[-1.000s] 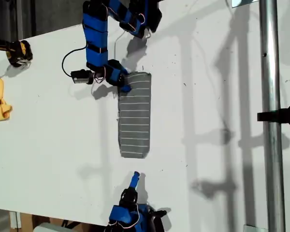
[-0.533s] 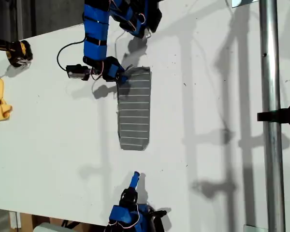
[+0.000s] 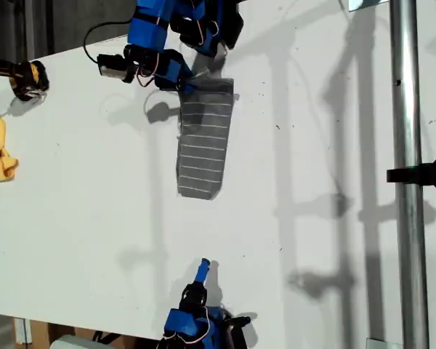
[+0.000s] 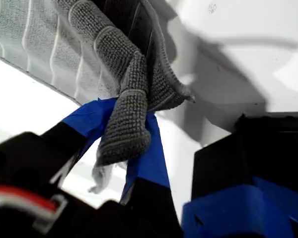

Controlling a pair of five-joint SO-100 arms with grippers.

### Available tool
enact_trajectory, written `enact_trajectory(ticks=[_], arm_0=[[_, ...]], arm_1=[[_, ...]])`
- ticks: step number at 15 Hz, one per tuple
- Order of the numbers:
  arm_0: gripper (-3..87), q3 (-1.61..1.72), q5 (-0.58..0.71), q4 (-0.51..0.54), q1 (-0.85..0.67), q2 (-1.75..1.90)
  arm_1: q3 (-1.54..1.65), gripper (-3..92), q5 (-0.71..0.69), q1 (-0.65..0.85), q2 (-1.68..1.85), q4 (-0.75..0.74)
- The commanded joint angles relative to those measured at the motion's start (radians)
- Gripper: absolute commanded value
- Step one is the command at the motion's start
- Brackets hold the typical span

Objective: Grasp corners of a towel and fold twice.

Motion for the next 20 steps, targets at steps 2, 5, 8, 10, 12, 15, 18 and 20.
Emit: enact_trajectory(ticks=[2, 5, 8, 10, 12, 15, 18, 20], arm_0=[[10.7, -0.023, -0.008, 0.005, 0.012, 0.005], [10.7, -0.023, -0.005, 0.003, 0.008, 0.005], [10.6, -0.026, -0.008, 0.002, 0.011, 0.005], [10.6, -0.026, -0.011, 0.003, 0.014, 0.005], [10.6, -0.028, -0.018, 0.005, 0.023, 0.005], [10.6, -0.028, -0.02, 0.006, 0.023, 0.005], [10.6, -0.026, -0.014, 0.006, 0.017, 0.005], [10.6, -0.023, -0.014, 0.006, 0.015, 0.005]], arm_1=[[-0.031, -0.2, -0.084, -0.08, 0.245, -0.281], [-0.127, -0.2, -0.11, -0.15, 0.207, -0.436], [-0.146, -0.2, -0.098, -0.196, 0.058, -0.643], [-0.238, -0.2, -0.092, -0.204, -0.176, -0.739], [-0.347, -0.2, -0.107, -0.186, -0.391, -0.792], [-0.492, -0.2, -0.123, -0.176, -0.621, -0.85], [-0.71, -0.2, -0.137, -0.195, -0.888, -0.881], [-0.854, 1.8, -0.14, -0.195, -1.069, -0.874]])
